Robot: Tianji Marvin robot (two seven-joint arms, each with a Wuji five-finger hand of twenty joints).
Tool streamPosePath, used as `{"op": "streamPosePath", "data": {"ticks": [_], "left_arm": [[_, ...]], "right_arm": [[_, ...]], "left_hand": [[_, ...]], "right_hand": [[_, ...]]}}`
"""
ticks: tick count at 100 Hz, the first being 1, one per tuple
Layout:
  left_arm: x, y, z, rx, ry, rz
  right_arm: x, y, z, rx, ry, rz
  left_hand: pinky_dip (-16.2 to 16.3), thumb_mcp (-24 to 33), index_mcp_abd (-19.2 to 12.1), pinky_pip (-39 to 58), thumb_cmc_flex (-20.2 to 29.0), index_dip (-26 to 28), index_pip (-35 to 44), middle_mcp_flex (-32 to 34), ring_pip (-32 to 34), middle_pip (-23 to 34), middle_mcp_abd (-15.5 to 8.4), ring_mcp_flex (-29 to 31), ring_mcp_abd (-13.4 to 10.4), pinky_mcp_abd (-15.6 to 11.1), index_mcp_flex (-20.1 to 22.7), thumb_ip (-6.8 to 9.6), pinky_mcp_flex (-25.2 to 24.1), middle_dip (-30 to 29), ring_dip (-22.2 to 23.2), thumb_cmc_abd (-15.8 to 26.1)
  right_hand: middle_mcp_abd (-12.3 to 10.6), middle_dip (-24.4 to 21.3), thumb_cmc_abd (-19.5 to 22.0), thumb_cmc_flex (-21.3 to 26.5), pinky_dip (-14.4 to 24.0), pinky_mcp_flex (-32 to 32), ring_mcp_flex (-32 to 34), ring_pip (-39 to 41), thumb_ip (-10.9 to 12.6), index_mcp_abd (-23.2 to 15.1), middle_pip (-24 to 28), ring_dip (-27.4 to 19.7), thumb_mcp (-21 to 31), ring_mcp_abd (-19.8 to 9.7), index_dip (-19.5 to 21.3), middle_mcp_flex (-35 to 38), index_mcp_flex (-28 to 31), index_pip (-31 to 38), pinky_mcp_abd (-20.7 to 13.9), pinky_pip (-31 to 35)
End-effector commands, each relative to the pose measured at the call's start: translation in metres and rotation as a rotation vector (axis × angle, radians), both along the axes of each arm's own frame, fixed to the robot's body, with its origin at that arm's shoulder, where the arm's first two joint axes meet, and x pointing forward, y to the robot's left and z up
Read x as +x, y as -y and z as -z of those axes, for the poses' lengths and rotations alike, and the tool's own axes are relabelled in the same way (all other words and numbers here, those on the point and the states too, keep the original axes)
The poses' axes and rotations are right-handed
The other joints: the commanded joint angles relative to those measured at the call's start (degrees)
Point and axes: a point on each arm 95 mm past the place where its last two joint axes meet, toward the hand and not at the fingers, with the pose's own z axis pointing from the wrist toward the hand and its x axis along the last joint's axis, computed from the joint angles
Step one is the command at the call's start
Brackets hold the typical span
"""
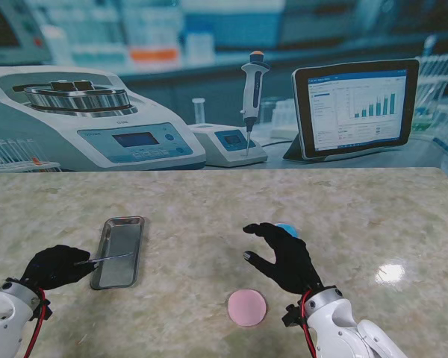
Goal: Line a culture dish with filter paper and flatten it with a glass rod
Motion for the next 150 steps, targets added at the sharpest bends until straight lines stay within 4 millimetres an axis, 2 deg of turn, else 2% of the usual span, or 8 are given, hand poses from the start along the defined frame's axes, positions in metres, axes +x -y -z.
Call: {"op": "streamPosePath", "data": {"ticks": [1,34,74,130,140,150], "left_arm": [[-0.001,-0.005,0.004,0.018,-0.016,-0.005],[-0.002,-0.013,0.008,0.050,-0.040,0.005],[-0.007,-0.019,0.023,0.080,-0.079,0.011],[-0.004,-0.023,0.036,0.131,-0.121,-0.006],[-0.004,-0.024,0.038,0.135,-0.126,-0.009],[-0.004,-0.024,0.038,0.137,-0.124,-0.011]], "right_arm": [[-0.003,-0.002,0.000,0.010,-0.005,0.003],[-0.003,-0.001,0.000,0.013,-0.003,0.008],[-0.001,-0.003,0.000,0.017,0.000,0.002],[-0.001,-0.002,0.000,0.013,0.001,-0.001],[-0.001,-0.002,-0.001,0.013,0.001,0.000],[-0.001,-0.001,-0.001,0.014,0.002,0.000]], "left_hand": [[1.08,2.34,0.83,4.68,-1.36,2.25,3.06,2.39,3.65,3.78,-0.41,2.08,-0.23,2.15,2.20,0.49,0.52,1.20,0.15,-0.39],[1.03,2.64,0.55,4.47,-1.71,2.28,3.11,2.21,3.46,3.71,-0.61,1.80,-0.47,1.79,2.21,0.41,0.22,1.29,0.22,-0.49],[0.94,2.85,0.32,4.40,-2.03,2.26,3.18,2.12,3.27,3.62,-0.96,1.62,-0.87,1.46,2.12,0.30,0.10,1.38,0.31,-0.49],[-0.23,2.57,-1.16,4.03,-3.06,1.85,2.93,0.04,2.28,2.99,-3.57,0.44,-2.71,-0.70,0.03,-0.53,-0.62,0.78,-0.07,-1.45],[-0.72,2.29,-1.78,3.23,-3.23,1.83,2.19,-1.20,1.30,2.28,-3.89,-0.81,-3.08,-1.31,-1.05,-0.94,-1.85,0.45,-0.20,-1.35],[-1.19,1.25,-2.73,0.03,-2.96,1.98,0.57,-4.22,-1.71,-0.08,-3.75,-4.27,-2.25,-1.61,-3.37,-1.48,-6.02,-0.31,-0.27,-0.89]], "right_hand": [[-1.96,-0.30,0.77,-0.91,-0.26,-0.95,-1.12,-1.32,0.30,0.09,0.06,-0.16,-0.73,-1.26,-0.58,-1.48,-0.47,0.50,-0.06,0.59],[-2.00,-0.32,0.82,-0.96,-0.34,-0.93,-0.69,-0.89,0.30,0.08,0.08,-0.09,-0.71,-1.12,-0.58,-1.50,-0.43,0.56,0.00,0.88],[-2.07,-0.35,0.94,-1.06,-0.43,-0.96,-1.20,-1.16,0.28,0.11,0.05,-0.29,-0.78,-1.41,-0.53,-1.62,-0.70,0.59,-0.02,1.15],[-1.71,-0.09,1.16,-1.24,-0.07,-0.84,-0.24,-0.20,0.29,0.26,0.42,0.13,-0.89,-0.85,-0.33,-1.50,-0.77,0.71,0.34,2.26],[-1.71,-0.02,1.18,-1.28,0.00,-0.86,-0.29,0.02,0.30,0.20,0.53,0.19,-0.89,-0.88,-0.26,-1.44,-0.69,0.78,0.44,2.47],[-1.65,0.02,1.20,-1.23,0.05,-0.87,-0.25,0.16,0.31,0.26,0.57,0.23,-0.85,-0.83,-0.22,-1.54,-0.74,0.79,0.48,2.64]]}}
